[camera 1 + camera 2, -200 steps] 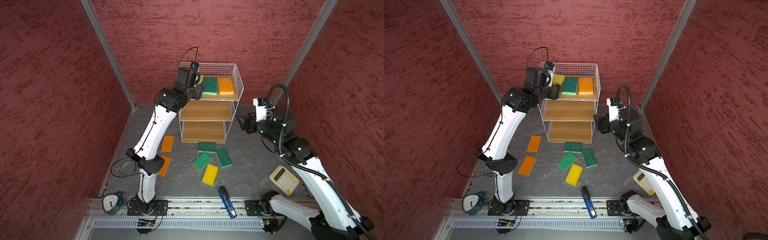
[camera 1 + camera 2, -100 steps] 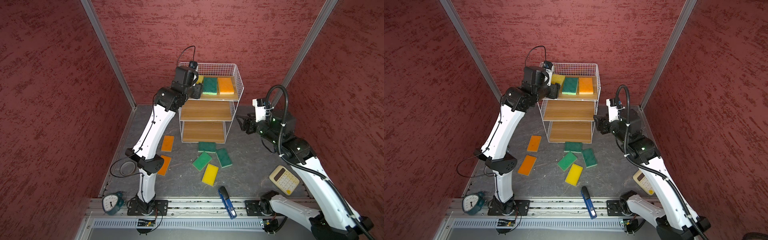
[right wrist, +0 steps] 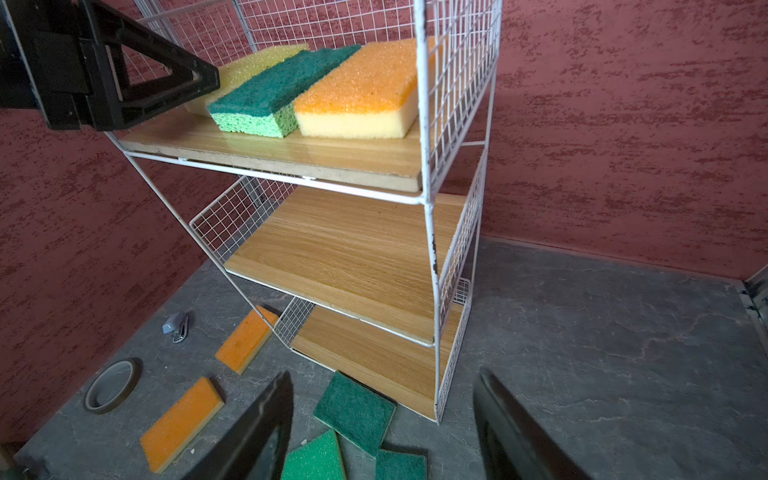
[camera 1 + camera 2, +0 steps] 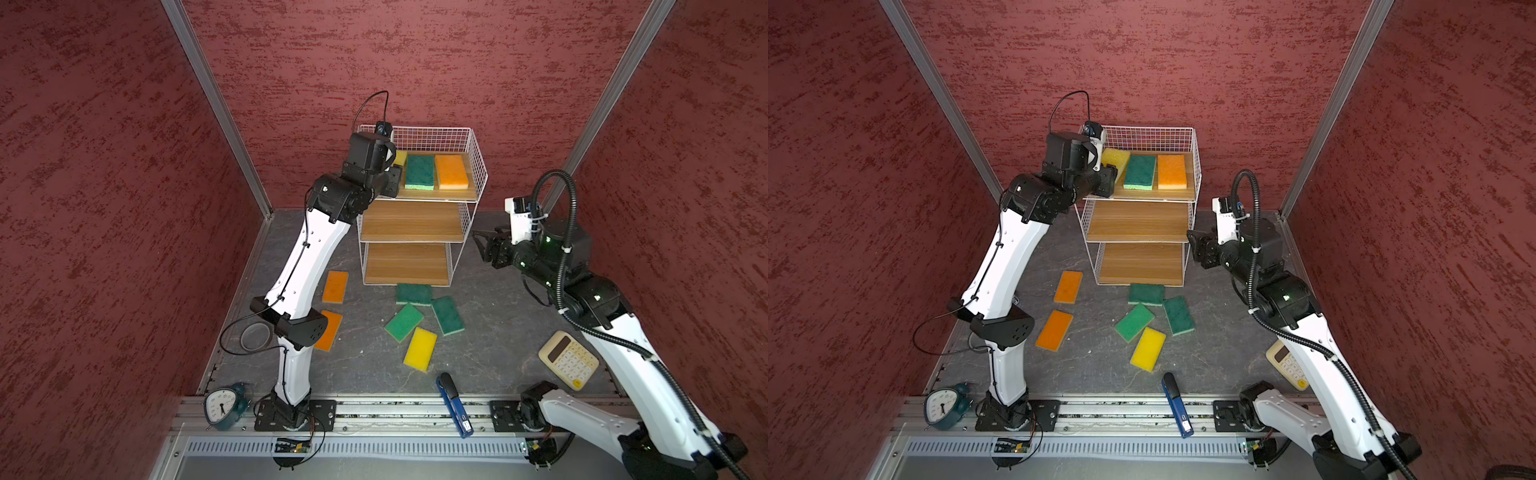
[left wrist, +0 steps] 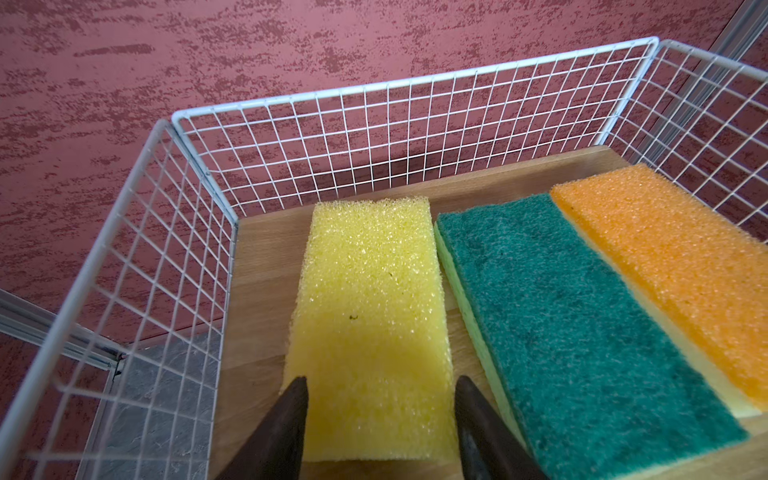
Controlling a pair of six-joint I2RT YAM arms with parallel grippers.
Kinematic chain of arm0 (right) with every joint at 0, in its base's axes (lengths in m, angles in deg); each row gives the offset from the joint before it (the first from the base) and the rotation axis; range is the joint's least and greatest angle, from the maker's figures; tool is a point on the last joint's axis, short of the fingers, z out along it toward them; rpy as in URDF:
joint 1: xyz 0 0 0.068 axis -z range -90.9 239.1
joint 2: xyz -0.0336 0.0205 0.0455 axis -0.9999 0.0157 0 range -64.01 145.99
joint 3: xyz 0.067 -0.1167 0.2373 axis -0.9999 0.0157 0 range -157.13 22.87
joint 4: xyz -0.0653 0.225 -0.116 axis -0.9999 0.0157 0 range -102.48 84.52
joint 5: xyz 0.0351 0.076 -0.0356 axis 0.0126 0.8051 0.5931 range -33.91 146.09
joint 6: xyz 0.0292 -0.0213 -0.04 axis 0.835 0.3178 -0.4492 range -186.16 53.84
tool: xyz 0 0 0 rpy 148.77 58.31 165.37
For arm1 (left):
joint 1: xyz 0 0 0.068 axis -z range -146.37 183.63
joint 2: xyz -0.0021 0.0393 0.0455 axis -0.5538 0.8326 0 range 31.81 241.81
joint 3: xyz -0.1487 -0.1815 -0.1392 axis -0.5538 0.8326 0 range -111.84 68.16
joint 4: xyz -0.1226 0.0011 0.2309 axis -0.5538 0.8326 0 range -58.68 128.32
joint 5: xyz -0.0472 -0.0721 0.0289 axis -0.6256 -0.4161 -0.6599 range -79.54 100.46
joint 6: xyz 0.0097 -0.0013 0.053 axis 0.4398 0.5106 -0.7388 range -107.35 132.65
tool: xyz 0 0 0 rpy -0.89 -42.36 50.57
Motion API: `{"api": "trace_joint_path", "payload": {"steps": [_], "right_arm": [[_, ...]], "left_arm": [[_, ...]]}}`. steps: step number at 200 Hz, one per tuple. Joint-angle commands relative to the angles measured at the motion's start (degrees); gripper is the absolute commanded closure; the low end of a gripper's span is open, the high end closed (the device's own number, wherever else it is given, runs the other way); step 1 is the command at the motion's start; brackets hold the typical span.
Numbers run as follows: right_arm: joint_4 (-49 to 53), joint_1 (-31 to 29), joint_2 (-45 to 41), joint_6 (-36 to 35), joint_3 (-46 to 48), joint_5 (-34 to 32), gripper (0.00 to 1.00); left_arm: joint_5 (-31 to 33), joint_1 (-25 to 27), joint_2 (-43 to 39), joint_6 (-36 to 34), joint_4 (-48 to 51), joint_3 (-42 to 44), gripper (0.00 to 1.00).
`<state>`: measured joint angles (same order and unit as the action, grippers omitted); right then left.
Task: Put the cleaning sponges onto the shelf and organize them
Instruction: 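Press the left gripper down on the yellow sponge to straighten it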
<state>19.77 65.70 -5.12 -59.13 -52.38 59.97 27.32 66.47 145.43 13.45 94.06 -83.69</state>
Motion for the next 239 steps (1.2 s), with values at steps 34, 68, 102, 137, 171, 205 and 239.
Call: {"api": "trace_joint_path", "payload": {"steps": [34, 68, 102, 137, 171, 205, 239], "right_arm": [[-1.1, 0.6, -1.9, -1.1, 0.6, -0.2, 0.31], [-1.0, 0.5, -2.2, -1.1, 0.7, -0.3, 0.31], [-0.9, 0.5, -2.7, -1.1, 0.8, -0.5, 0.31], [-0.6, 0.6, -3.5, -1.2, 1.0, -1.2, 0.31], [-0.4, 0.5, -3.9, -1.7, 1.1, -1.6, 0.31], [-0.4, 0.6, -4.0, -1.9, 1.3, -2.0, 0.31], [-0.3, 0.6, -4.1, -2.1, 1.2, -2.1, 0.31]], "left_arm": [[1.9, 1.7, 1.3, 2.7, 6.9, -0.2, 0.48], [5.9, 3.0, 1.1, 3.7, 8.0, -0.3, 0.48], [7.5, 2.9, 0.9, 5.5, 7.5, -0.2, 0.48], [6.7, 2.6, 0.0, 6.1, 4.5, -0.2, 0.48], [2.0, 1.6, -0.3, 6.9, 3.6, -0.2, 0.47], [0.5, 1.3, -0.1, 7.1, 2.3, -0.2, 0.44], [0.0, 1.1, -0.4, 7.0, 1.6, -0.3, 0.42]]}}
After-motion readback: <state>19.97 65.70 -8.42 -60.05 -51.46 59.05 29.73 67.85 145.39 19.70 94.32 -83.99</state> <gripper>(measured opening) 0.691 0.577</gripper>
